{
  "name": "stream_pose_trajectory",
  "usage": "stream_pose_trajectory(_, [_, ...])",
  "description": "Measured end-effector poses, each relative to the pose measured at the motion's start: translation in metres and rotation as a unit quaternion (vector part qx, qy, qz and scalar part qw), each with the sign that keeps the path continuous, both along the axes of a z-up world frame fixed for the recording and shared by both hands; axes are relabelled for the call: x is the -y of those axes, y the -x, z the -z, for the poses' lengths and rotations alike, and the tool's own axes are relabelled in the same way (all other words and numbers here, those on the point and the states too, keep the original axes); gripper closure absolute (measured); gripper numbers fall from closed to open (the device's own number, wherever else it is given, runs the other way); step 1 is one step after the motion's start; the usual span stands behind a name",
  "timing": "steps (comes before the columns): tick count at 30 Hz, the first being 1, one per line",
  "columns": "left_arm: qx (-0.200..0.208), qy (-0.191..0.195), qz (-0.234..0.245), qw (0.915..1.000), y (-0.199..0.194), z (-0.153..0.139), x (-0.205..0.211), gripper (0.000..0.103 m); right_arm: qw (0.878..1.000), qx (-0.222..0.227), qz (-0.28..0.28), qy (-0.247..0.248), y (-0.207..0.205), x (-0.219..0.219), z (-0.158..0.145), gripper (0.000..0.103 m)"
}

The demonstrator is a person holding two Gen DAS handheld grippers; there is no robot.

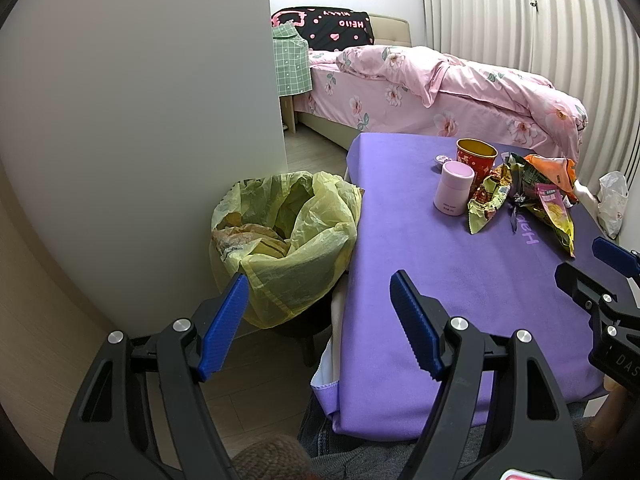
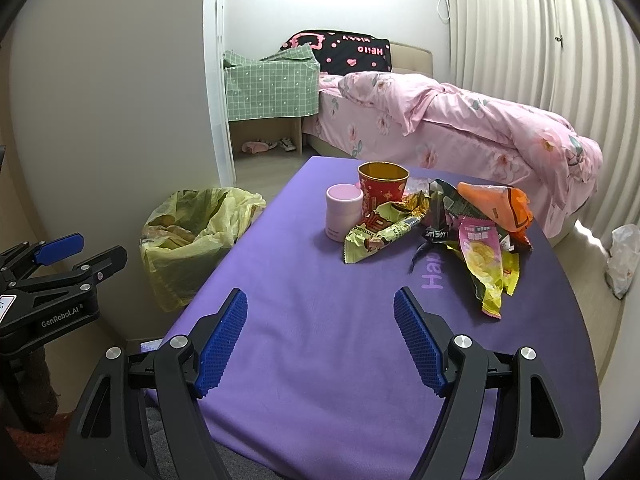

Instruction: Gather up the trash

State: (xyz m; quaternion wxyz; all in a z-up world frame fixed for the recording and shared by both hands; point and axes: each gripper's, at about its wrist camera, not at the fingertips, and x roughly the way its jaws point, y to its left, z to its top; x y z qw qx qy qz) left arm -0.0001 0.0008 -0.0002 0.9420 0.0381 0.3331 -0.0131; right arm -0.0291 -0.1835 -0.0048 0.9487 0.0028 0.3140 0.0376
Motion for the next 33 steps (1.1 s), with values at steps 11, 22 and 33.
stream_pose_trajectory(11, [0.000, 0.000, 0.000, 1.0000, -0.0001, 0.0000, 0.0001, 0.033, 1.000, 0.000, 0.000, -0.001, -0.0003, 0.0007, 0.0004, 0.031])
stream_pose_trajectory(22, [0.000, 0.000, 0.000, 1.0000, -0.0002, -0.0002, 0.0003, 0.033, 1.000, -0.002, 0.000, -0.002, 0.0006, 0.0001, 0.0032, 0.031])
stream_pose_trajectory(33, [0.000, 0.000, 0.000, 1.0000, -0.0001, -0.0002, 0.0004, 0.033, 1.000, -0.002, -0.001, -0.002, 0.0006, 0.0012, 0.0024, 0.031])
